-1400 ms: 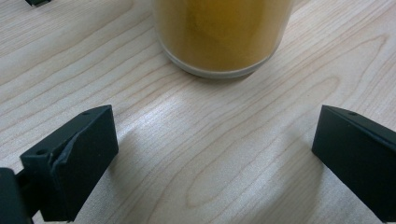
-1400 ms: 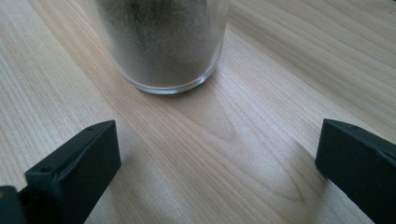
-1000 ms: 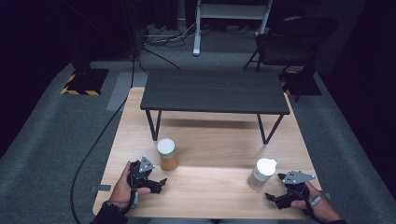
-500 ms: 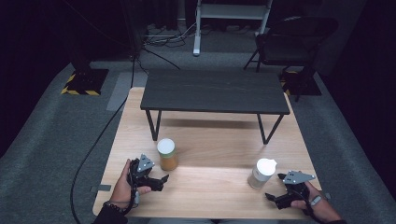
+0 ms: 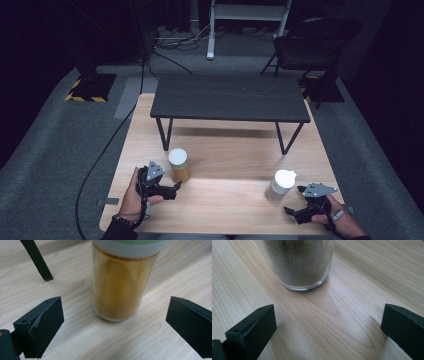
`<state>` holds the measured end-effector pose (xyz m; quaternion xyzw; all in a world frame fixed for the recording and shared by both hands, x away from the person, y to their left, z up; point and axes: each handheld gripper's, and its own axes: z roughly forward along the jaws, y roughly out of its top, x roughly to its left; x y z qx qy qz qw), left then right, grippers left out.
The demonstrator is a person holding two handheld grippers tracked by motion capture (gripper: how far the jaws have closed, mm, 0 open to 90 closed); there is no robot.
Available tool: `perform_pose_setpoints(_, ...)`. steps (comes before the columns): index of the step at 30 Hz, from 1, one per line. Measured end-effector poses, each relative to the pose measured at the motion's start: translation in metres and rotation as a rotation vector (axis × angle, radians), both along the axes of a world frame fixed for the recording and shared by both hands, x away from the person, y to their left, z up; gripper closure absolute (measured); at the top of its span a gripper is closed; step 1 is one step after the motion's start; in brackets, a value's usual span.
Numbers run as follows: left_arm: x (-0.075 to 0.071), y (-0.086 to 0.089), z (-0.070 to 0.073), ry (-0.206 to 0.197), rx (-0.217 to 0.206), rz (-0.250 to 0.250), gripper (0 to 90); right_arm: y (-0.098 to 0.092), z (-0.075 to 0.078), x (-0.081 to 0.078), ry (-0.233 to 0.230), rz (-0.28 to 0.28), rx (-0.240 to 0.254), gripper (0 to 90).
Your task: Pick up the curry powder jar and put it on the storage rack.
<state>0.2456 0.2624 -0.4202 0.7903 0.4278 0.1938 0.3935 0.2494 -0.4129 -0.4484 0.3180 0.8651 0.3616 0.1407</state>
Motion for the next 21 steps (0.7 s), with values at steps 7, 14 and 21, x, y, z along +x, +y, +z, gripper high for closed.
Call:
perform_pose_setpoints(7, 0.001, -0.002, 0.002, -0.007, -0.018, 0.005, 1.4, 0.000, 0.000, 0.000, 0.000, 0.000, 0.000, 0.0)
perform_pose_setpoints(14, 0.006, -0.013, 0.005, -0.019, -0.036, 0.003, 1.4, 0.000, 0.000, 0.000, 0.000, 0.000, 0.000, 0.0)
perform_pose_setpoints(21, 0.013, -0.022, 0.010, -0.031, -0.051, 0.009, 1.4, 0.000, 0.000, 0.000, 0.000, 0.000, 0.000, 0.0)
